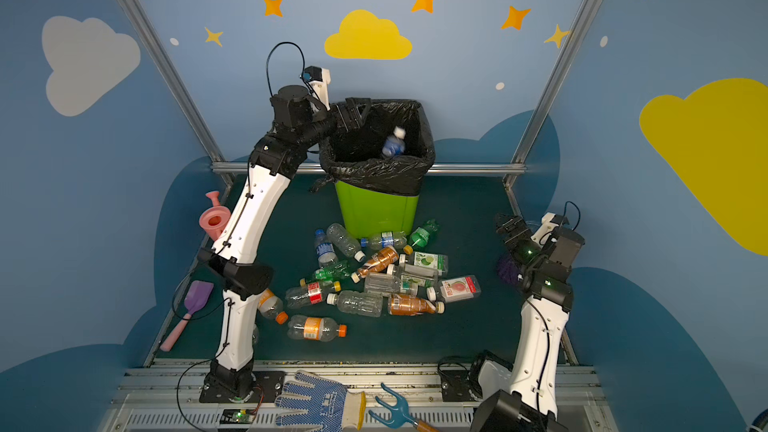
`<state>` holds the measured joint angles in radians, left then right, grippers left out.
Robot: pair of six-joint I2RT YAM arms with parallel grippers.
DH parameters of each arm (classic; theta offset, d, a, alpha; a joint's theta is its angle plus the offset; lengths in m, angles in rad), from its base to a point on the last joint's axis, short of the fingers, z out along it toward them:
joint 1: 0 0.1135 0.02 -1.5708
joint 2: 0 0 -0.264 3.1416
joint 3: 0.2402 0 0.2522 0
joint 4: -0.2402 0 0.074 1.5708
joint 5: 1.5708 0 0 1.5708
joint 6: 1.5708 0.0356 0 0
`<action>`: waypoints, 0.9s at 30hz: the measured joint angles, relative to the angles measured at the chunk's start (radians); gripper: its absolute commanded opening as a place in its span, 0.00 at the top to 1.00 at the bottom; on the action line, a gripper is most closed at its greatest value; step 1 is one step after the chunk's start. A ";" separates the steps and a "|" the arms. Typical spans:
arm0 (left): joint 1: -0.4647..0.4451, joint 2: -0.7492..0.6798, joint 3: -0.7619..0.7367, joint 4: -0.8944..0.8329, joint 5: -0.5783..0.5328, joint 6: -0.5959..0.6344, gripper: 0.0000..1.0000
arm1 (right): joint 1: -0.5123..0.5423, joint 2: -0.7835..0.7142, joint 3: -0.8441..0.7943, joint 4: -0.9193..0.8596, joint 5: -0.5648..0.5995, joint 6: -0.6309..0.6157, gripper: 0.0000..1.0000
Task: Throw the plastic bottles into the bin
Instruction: 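Release the blue-labelled bottle over the bin with the left gripper while the right arm lowers, then lower the right gripper onto the guava-labelled square bottle and close it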
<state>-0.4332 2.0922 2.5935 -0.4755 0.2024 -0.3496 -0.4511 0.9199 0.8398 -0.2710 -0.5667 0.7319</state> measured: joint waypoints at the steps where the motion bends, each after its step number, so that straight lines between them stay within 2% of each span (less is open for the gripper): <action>1: -0.005 -0.077 -0.110 0.031 -0.013 0.018 0.00 | 0.000 -0.005 -0.004 -0.005 0.000 0.000 0.05; 4: -0.022 -0.316 -0.388 0.153 -0.051 0.064 0.00 | 0.001 -0.009 -0.016 -0.037 0.000 -0.005 0.05; 7: -0.038 -0.526 -0.578 0.266 -0.099 0.108 0.00 | 0.009 -0.009 -0.037 -0.087 0.004 -0.012 0.04; 13: -0.024 -0.832 -0.930 0.365 -0.274 0.163 0.00 | 0.057 -0.003 -0.080 -0.217 0.057 -0.015 0.04; 17: 0.020 -0.934 -1.192 0.342 -0.383 0.153 0.00 | 0.127 0.036 -0.106 -0.275 0.101 -0.014 0.05; 22: 0.144 -0.997 -1.509 0.258 -0.418 0.072 0.00 | 0.229 0.112 -0.135 -0.328 0.174 -0.001 0.02; 27: 0.222 -1.062 -1.657 0.199 -0.419 0.020 0.00 | 0.310 0.155 -0.137 -0.365 0.253 0.027 0.02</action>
<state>-0.2108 1.0298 0.9363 -0.2764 -0.2169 -0.3294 -0.1413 1.0748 0.7033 -0.6357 -0.3138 0.7593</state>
